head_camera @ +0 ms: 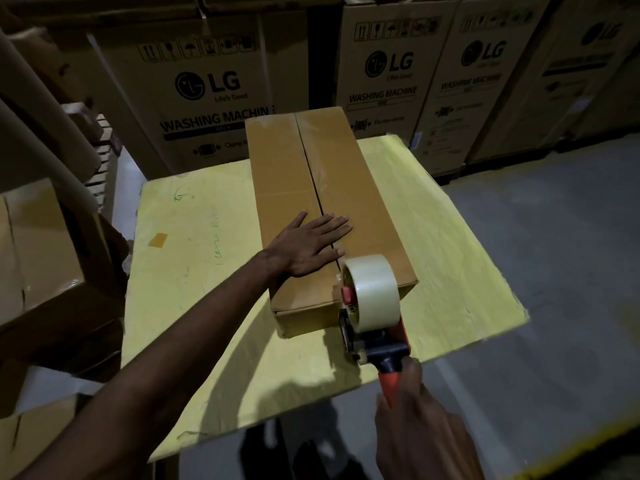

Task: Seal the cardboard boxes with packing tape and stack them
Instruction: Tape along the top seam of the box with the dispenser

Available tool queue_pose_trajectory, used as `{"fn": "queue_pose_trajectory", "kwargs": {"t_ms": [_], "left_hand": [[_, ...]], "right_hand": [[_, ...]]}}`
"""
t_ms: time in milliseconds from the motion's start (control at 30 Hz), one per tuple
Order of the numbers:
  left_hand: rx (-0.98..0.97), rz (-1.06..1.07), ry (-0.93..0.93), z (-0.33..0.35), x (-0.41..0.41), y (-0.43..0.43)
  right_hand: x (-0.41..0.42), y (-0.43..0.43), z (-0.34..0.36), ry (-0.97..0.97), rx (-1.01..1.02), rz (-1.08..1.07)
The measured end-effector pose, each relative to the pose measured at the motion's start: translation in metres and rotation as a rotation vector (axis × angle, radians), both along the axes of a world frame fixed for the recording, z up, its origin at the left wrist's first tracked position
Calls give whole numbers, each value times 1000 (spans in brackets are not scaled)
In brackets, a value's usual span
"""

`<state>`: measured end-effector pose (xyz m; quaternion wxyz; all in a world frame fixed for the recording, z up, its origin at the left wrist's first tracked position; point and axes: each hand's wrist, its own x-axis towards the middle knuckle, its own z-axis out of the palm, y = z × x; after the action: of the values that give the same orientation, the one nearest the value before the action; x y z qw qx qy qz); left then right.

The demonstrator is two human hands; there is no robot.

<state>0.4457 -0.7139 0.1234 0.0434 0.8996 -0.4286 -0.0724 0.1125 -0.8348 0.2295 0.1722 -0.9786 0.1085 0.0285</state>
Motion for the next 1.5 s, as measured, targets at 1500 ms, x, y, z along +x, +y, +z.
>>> {"fn": "queue_pose_trajectory", "kwargs": {"t_ms": [1500], "left_hand": [[-8,-134,60,-3,-59,7]], "right_hand": [[-32,-21,-155,-167,447,-256]]}}
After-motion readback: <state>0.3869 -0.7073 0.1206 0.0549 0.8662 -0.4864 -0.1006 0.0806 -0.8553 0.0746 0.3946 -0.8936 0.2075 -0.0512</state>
